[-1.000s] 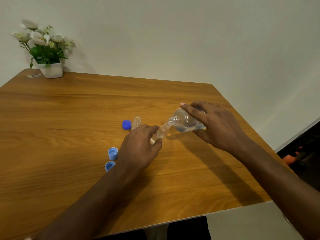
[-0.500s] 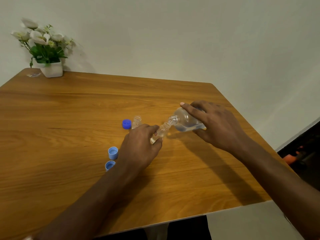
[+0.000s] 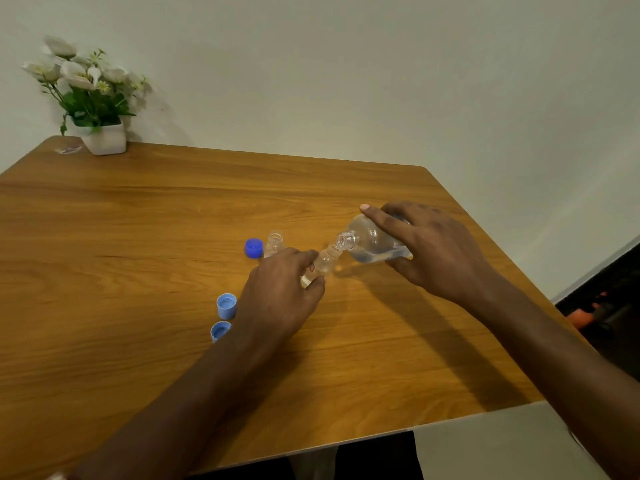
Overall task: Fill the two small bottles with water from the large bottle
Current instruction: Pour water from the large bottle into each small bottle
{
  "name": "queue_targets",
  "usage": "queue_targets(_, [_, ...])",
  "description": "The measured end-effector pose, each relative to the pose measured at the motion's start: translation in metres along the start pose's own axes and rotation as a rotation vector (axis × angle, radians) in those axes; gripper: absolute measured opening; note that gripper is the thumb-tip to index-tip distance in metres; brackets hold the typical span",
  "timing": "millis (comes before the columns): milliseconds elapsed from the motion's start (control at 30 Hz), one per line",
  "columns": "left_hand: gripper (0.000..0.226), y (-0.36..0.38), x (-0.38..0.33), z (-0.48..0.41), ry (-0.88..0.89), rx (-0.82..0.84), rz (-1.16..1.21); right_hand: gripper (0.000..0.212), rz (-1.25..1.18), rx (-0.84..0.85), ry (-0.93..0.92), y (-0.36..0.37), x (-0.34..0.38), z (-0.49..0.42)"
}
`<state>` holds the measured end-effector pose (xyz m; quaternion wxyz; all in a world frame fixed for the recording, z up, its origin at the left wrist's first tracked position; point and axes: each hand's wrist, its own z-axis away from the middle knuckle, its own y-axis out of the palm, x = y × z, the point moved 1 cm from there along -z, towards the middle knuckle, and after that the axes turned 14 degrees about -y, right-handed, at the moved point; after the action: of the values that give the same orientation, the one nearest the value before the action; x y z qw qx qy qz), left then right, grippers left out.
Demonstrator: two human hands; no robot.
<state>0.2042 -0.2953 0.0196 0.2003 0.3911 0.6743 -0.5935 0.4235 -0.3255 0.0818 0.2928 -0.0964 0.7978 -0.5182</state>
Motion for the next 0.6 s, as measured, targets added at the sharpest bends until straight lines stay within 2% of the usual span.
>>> queue_targets(600, [0.029, -0.0003, -0.0009, 0.0003, 0.002, 0.004, 0.001, 0.084, -0.002, 0.007, 0.003, -0.0011, 0.0006, -0.0007])
